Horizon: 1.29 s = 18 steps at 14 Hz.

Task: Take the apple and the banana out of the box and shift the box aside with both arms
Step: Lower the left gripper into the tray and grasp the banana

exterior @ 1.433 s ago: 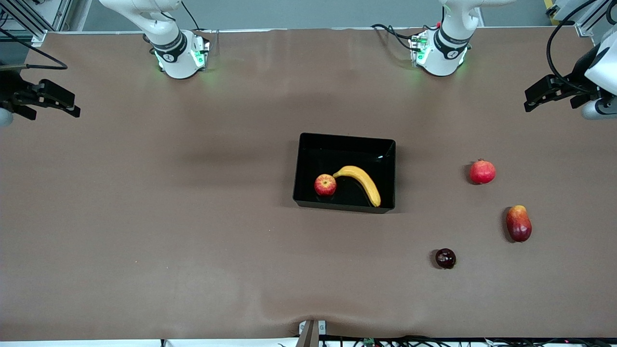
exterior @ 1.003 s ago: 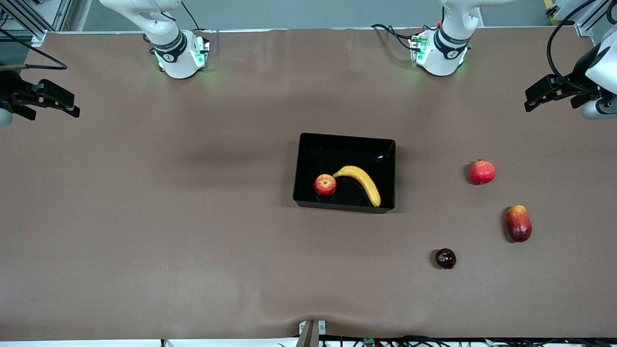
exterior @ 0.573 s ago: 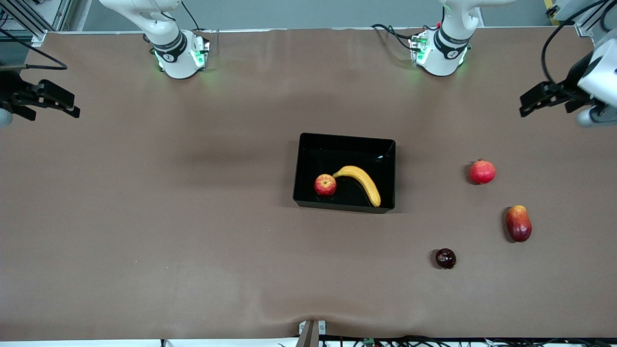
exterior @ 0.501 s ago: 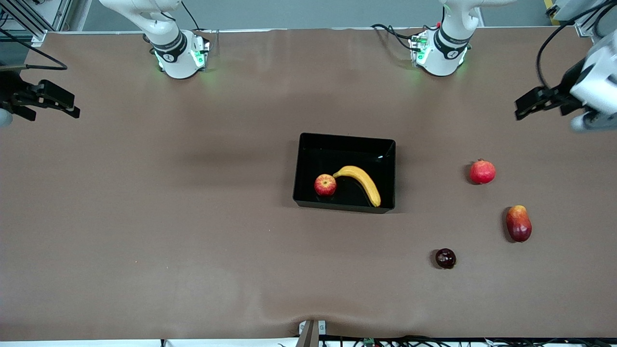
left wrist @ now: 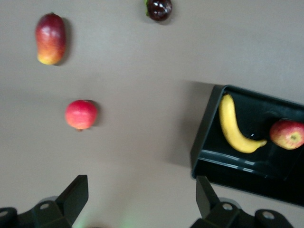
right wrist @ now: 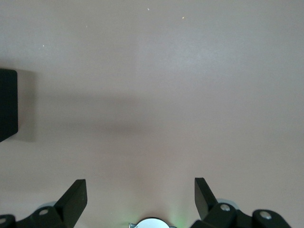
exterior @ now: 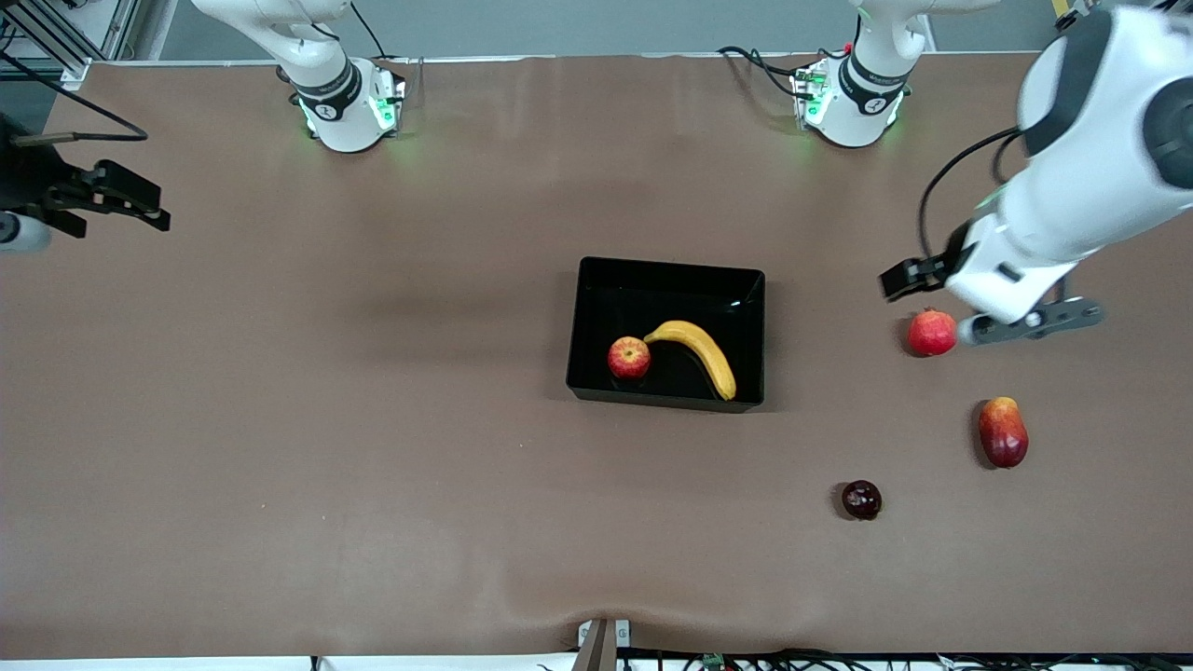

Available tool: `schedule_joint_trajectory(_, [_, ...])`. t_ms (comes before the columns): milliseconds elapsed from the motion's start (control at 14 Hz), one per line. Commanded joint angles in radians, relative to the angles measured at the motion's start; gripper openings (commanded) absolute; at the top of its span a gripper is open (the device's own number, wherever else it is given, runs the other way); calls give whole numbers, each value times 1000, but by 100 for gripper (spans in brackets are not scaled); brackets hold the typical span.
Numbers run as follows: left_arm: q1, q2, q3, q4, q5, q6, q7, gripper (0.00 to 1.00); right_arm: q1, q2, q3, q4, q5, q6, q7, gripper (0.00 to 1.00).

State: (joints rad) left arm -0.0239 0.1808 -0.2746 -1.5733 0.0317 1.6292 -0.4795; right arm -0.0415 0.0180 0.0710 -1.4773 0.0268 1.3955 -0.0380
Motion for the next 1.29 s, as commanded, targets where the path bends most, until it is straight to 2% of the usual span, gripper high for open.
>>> schedule_joint_trajectory(0, [5,-8,-64,-112,-15,124,-115,100,5,0,1,-1,2,-1,-2,100])
schedule_joint_trajectory(287, [-1,26,-153,-250,-9,312,-289,100,3,0,1,-1,2,-1,-3,100])
schedule_joint_trajectory(645, [-114,187,-160,-249,89,448,-565,100,0,0,1,-3,2,-3,-6,100])
schedule_joint_trajectory(1074, [-165,299,-156,-251,94,525,-662,100,-5,5,1,-3,2,-4,-11,100])
schedule_joint_trajectory(1218, [-168,330,-156,-251,135,525,-682,100,-5,5,1,-3,2,-4,-11,100])
